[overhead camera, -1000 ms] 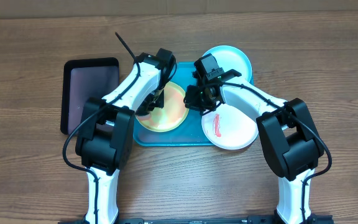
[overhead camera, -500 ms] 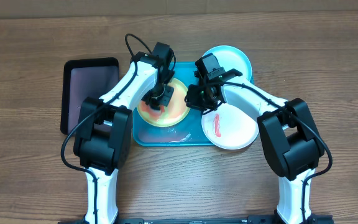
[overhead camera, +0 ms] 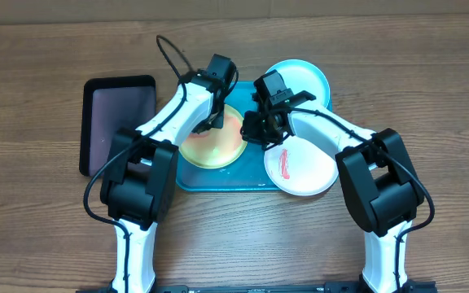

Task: Clean dirty plates on tray and stack at the side
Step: 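Scrub the yellow plate with the sponge while the right gripper holds it, then raise the left gripper with the sponge away from the plate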

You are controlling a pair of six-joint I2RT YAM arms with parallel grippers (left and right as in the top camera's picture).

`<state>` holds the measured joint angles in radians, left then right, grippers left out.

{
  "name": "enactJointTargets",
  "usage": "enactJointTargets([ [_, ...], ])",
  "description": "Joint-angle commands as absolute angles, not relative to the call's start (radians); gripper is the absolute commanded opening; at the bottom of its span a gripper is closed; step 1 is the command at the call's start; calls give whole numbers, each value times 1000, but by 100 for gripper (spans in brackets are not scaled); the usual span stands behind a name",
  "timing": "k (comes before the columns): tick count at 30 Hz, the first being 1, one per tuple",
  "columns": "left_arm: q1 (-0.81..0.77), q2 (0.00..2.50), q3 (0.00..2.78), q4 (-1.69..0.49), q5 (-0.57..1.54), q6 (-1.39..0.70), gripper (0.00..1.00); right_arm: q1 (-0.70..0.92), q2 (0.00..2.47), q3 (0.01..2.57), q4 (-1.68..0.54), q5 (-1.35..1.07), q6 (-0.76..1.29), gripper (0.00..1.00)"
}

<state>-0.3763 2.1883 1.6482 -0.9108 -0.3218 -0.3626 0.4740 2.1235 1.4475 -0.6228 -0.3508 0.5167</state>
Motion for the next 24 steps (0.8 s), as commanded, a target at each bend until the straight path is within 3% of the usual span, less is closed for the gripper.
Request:
enactJointTargets([
  [1, -346, 2211, 1638, -1023, -309, -535, 4, 482, 2138, 1452, -625, -356, 498, 4],
  [3, -346, 2211, 1638, -1051, -179, -494, 4, 482, 2138, 1452, -624, -356, 498, 4],
  [10, -357, 2211, 1638, -1044, 513, -3, 4, 482, 2138, 1452, -622, -356, 498, 4],
  [12, -364, 2211, 1638, -1034, 577, 50, 4, 482, 2138, 1452, -619, -356, 498, 4],
  [17, -379, 2211, 1638, -922, 412, -57, 4, 482, 2138, 1452, -619, -356, 498, 4],
  [24, -360, 2211, 1638, -855, -87, -358, 4, 482, 2138, 1452, -619, -356, 498, 4],
])
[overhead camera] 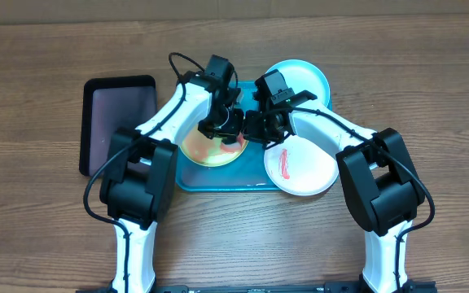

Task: Clean dirty plates on tray and stack at the side
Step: 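Raise the left gripper with the sponge away from the plate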

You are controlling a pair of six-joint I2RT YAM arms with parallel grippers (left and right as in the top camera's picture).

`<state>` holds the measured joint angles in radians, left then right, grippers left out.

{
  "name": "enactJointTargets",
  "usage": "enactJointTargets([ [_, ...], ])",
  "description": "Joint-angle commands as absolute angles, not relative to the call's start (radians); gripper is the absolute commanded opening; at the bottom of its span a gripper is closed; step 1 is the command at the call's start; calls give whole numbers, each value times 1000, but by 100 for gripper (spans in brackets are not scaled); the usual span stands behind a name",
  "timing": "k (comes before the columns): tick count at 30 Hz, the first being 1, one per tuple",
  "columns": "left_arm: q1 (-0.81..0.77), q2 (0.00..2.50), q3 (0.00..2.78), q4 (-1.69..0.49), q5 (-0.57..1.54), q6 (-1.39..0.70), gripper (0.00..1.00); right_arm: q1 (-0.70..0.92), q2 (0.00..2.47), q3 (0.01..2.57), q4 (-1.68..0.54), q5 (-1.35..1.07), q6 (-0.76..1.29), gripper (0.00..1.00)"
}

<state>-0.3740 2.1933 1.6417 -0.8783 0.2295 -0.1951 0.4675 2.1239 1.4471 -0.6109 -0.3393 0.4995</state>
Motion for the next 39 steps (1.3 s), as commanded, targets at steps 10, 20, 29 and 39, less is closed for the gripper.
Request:
enactJointTargets([
  [10, -313, 2211, 1652, -840, -347, -488, 4, 482, 2138, 1452, -624, -356, 498, 4],
  [20, -288, 2211, 1862, -1027, -237, -408, 4, 482, 2138, 1452, -634, -348, 498, 4],
  [29, -288, 2211, 2084, -1243, -18, -342, 4, 482, 2124, 1480, -703, -332, 497, 4],
  [39, -288, 2211, 2077, -1278, -33, -337, 4, 561, 1931, 1566, -990, 61, 441, 4],
])
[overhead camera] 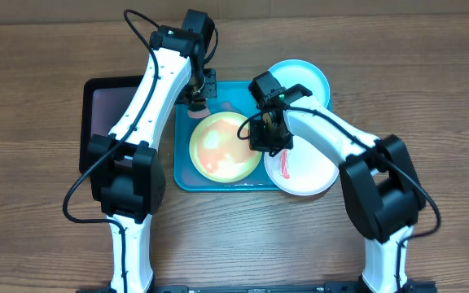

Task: Clean dirty plates on tray and stack at the side
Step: 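Raise the left gripper with the sponge away from the plate, then tilt and lift the yellow plate off the teal tray with the right gripper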

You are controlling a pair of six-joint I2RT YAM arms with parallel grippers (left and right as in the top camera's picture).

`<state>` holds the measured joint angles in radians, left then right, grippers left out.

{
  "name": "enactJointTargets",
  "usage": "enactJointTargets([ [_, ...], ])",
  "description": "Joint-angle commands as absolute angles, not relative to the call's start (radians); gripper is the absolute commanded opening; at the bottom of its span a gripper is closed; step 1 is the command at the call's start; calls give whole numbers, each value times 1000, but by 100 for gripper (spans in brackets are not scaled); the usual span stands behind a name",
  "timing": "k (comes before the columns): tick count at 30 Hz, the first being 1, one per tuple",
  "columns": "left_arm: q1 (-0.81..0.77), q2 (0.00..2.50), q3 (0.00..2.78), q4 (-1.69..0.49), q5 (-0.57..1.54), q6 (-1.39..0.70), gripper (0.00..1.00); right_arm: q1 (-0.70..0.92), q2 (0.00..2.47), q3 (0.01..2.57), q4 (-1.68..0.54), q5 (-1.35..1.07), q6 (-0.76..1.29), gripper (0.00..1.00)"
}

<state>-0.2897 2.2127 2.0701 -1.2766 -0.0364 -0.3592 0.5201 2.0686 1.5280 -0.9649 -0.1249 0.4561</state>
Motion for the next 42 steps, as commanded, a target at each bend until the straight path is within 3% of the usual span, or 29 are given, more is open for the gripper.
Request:
enactJointTargets([
  [1, -288, 2211, 2077, -1278, -33, -336, 4, 577, 1908, 1566, -999, 102, 441, 4],
  [28, -288, 2211, 2076, -1259, -39, -348, 4, 895, 1805, 1566, -1251, 1040, 757, 4],
  [42, -288, 2211, 2076, -1259, -40, -348, 4, 917, 1683, 1567, -1267, 1210, 767, 4],
])
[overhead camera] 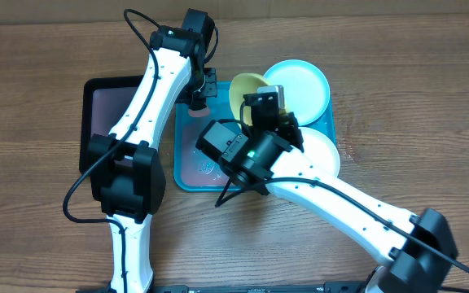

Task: Clean dirty plates on tray and stack at the side
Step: 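Tilt and lift the yellow plate off the teal tray with the right gripper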

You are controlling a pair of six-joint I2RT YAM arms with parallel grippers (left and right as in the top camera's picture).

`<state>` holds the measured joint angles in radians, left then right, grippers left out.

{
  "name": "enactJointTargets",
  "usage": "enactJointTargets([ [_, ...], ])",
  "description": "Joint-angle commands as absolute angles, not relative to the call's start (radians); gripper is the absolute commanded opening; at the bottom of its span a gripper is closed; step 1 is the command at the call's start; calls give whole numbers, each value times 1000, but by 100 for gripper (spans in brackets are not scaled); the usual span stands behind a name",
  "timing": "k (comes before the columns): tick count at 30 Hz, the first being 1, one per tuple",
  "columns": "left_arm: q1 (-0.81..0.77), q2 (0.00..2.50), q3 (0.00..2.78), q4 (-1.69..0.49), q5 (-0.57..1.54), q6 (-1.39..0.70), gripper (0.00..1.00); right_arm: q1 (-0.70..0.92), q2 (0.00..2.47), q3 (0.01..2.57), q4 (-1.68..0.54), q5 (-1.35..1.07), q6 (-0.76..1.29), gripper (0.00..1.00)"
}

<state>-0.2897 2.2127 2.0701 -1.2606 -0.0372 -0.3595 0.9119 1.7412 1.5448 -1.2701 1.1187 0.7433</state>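
Note:
My right gripper (259,110) is shut on the rim of the yellow plate (245,88). It holds the plate tilted above the back right of the blue tray (192,167), next to the light-blue plate (301,81). The white plate (324,150) with a red smear lies at the tray's right and is mostly hidden by my right arm. At the tray's back left corner my left gripper (201,96) points down, shut on a small pinkish pad (200,103). The bare tray floor shows some smudges.
A black tray (116,114) lies on the wooden table left of the blue tray, under my left arm. My right arm stretches from the front right across the blue tray's front half.
The yellow plate lay flat on the blue tray with my right gripper at its right rim. Now it is off the tray floor, tilted at the back right. The left arm has not moved.
Both grippers were at the yellow plate on the tray, the left one at its back edge. Then the left was down over the plate's middle. Then it stood at the tray's back left corner with the pad. Now the right holds the plate up.

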Motion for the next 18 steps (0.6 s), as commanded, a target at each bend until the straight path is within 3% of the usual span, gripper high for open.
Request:
enactJointTargets([
  [1, -288, 2211, 2076, -1259, -40, -348, 4, 918, 1678, 1567, -1267, 1222, 767, 4],
  [18, -288, 2211, 2076, -1260, -40, -348, 4, 1021, 1666, 1567, -1282, 1422, 767, 4],
])
